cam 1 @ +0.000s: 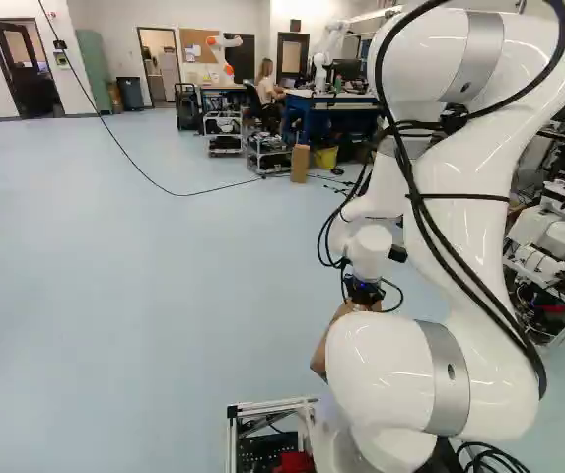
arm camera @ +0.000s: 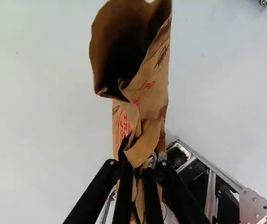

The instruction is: Pick up the grocery bag from the ground

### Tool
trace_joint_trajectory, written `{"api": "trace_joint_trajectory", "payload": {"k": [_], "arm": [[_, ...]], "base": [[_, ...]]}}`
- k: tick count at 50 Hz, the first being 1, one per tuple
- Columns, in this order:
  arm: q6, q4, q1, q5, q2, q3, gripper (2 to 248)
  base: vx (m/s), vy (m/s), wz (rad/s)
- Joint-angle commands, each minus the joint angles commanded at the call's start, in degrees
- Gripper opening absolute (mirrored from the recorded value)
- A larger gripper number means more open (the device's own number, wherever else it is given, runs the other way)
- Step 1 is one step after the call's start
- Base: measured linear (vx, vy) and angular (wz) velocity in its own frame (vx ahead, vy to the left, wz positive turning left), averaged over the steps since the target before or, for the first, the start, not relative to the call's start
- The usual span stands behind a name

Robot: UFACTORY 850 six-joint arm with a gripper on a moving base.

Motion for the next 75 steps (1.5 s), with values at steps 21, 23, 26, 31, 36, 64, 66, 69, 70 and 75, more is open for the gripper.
{"api": "trace_joint_trajectory", "payload": {"k": [21, 23, 26, 31, 36, 64, 66, 69, 70, 75], "arm": [[0.0, 0.0, 4.14, 0.0, 8.14, 6.05, 23], [0.0, 0.0, 4.58, 0.0, 8.87, 6.53, 23], [0.0, 0.0, 5.33, 0.0, 10.05, 7.3, 23], [0.0, -0.02, 5.59, 0.02, 10.47, 7.57, 23], [0.0, -0.15, 5.66, 0.19, 10.64, 7.64, 23], [0.0, -3.08, 7.12, 3.99, 14.55, 9.25, 23], [0.0, -3.43, 7.3, 4.45, 15.02, 9.44, 23], [0.0, -4.0, 7.58, 5.18, 15.77, 9.75, 23], [0.0, -4.2, 7.68, 5.44, 16.04, 9.86, 23], [0.0, -5.26, 8.21, 6.81, 17.46, 10.45, 23]], "base": [[0.0, 0.0, 0.0], [0.0, 0.0, 0.0], [0.0, 0.0, 0.0], [0.0, 0.0, 0.0], [0.0, 0.0, 0.0], [0.0, 0.0, 0.0], [0.0, 0.0, 0.0], [0.0, 0.0, 0.0], [0.0, 0.0, 0.0], [0.0, 0.0, 0.0]]}}
